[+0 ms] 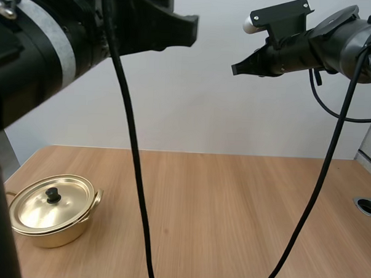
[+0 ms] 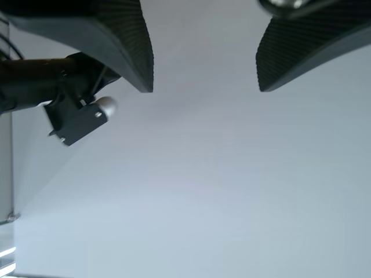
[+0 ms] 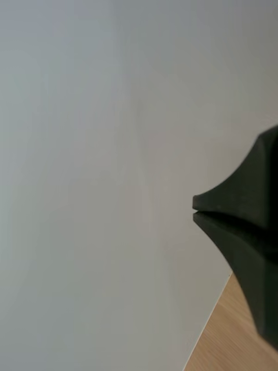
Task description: Open the pot, put the car inside, and close it
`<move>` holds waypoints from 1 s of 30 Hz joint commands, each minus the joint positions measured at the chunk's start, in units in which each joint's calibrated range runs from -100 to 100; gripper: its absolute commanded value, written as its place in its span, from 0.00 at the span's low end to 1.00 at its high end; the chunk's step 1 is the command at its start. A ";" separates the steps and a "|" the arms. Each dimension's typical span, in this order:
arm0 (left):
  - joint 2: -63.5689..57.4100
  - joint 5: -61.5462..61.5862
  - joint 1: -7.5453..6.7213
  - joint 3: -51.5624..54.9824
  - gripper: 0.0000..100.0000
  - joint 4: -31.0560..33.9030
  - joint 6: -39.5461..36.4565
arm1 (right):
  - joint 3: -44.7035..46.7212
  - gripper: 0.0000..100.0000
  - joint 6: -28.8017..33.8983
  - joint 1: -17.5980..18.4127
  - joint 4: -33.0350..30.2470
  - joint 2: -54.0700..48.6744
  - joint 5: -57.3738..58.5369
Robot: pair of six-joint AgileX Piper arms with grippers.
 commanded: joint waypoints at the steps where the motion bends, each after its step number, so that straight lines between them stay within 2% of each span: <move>1: -7.72 -0.15 -0.05 0.00 0.86 6.40 -7.30 | 0.04 0.00 -1.33 -0.02 -0.08 0.03 -0.68; 4: -8.94 -0.49 0.03 0.00 0.86 8.44 -9.14 | 0.04 0.00 -1.84 -1.35 0.12 0.03 -2.35; 5: -8.77 -1.08 -0.33 0.00 0.86 9.01 -8.90 | 0.04 0.00 -1.84 -2.08 0.11 0.03 -3.45; 10: -6.06 -9.94 -3.55 0.00 0.86 16.61 -8.92 | 0.04 0.00 -1.84 -5.36 1.94 0.03 -3.55; 11: -5.25 -13.76 -5.19 0.00 0.86 19.36 -9.07 | 0.16 0.00 -1.84 -6.09 2.18 0.03 -3.02; 12: -4.59 -19.63 -7.26 0.00 0.86 25.30 -9.80 | 0.82 0.00 -1.84 -8.11 3.60 -0.08 -2.36; 13: -4.43 -21.16 -8.39 0.00 0.86 27.30 -10.43 | 1.41 0.00 -1.84 -9.11 4.43 -0.26 -1.87; 14: -4.28 -24.38 -10.70 0.00 0.86 33.00 -13.20 | 5.27 0.00 -1.91 -12.43 6.30 -1.79 1.37; 17: -4.28 -26.39 -15.00 0.00 0.86 45.38 -20.23 | 10.21 0.00 -3.47 -14.73 8.02 -4.93 4.38; 20: -4.67 -26.65 -17.99 1.32 0.86 58.02 -28.46 | 15.70 0.00 -5.88 -15.56 10.38 -9.64 7.61; 23: -7.30 -35.45 -20.85 9.05 0.86 67.88 -33.30 | 22.23 0.00 -8.25 -15.56 14.77 -16.18 9.38; 25: -9.17 -40.61 -21.70 16.60 0.86 71.74 -33.94 | 27.02 0.00 -11.44 -15.56 20.72 -21.62 9.38; 28: -10.38 -43.93 -21.73 26.05 0.86 74.10 -34.47 | 33.20 0.00 -16.46 -15.56 29.61 -28.68 10.24; 30: -10.89 -40.39 -21.57 29.80 0.86 77.92 -39.71 | 37.06 0.00 -20.42 -15.56 34.53 -32.57 13.44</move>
